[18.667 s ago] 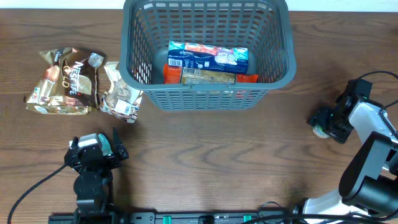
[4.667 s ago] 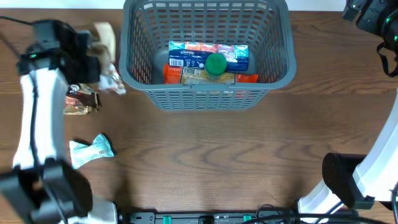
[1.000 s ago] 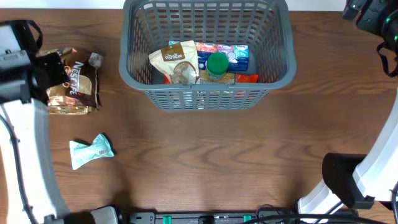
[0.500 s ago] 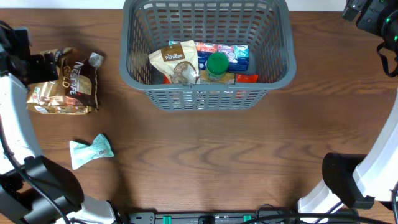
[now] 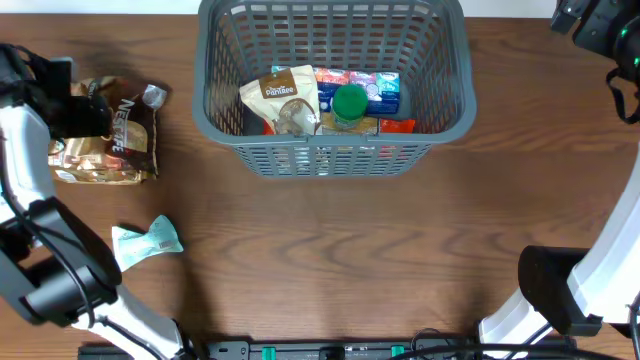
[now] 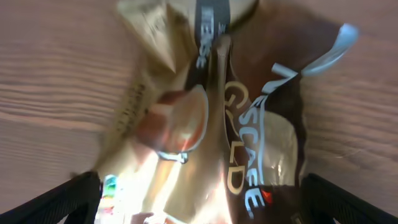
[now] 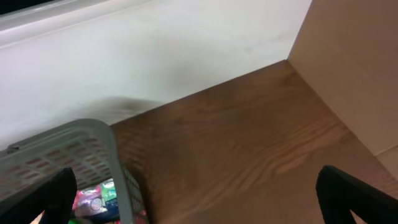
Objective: Pack container
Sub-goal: 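Move the left gripper to the large Nescafe Gold bag and grasp it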
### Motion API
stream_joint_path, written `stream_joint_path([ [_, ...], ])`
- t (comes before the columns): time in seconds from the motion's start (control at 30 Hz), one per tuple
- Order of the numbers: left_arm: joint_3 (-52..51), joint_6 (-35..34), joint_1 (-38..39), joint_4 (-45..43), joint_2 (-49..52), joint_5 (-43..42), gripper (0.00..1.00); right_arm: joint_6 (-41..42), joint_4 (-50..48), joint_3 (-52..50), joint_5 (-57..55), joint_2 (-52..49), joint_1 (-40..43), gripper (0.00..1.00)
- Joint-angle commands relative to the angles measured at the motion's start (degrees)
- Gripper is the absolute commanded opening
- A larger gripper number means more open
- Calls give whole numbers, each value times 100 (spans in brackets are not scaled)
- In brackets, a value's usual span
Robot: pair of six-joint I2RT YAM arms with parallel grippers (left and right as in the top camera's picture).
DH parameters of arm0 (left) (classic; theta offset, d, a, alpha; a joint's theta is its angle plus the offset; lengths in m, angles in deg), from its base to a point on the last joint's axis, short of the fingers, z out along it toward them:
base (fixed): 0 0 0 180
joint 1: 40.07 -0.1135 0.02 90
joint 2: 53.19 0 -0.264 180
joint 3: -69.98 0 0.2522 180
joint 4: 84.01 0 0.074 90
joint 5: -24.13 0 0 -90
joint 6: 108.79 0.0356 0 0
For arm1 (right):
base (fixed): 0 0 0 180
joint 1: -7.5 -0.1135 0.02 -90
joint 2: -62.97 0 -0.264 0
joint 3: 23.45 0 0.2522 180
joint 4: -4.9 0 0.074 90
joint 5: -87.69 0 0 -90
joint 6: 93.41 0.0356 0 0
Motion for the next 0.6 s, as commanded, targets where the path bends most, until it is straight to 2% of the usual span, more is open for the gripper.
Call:
stream_joint_path([
  [0.0,24,52,7,-48,273,-76,98,66,7,68,-11,42,31,99],
  [0.57,7,-122,7,-238,1388,-79,99,66,7,68,-11,42,31,99],
])
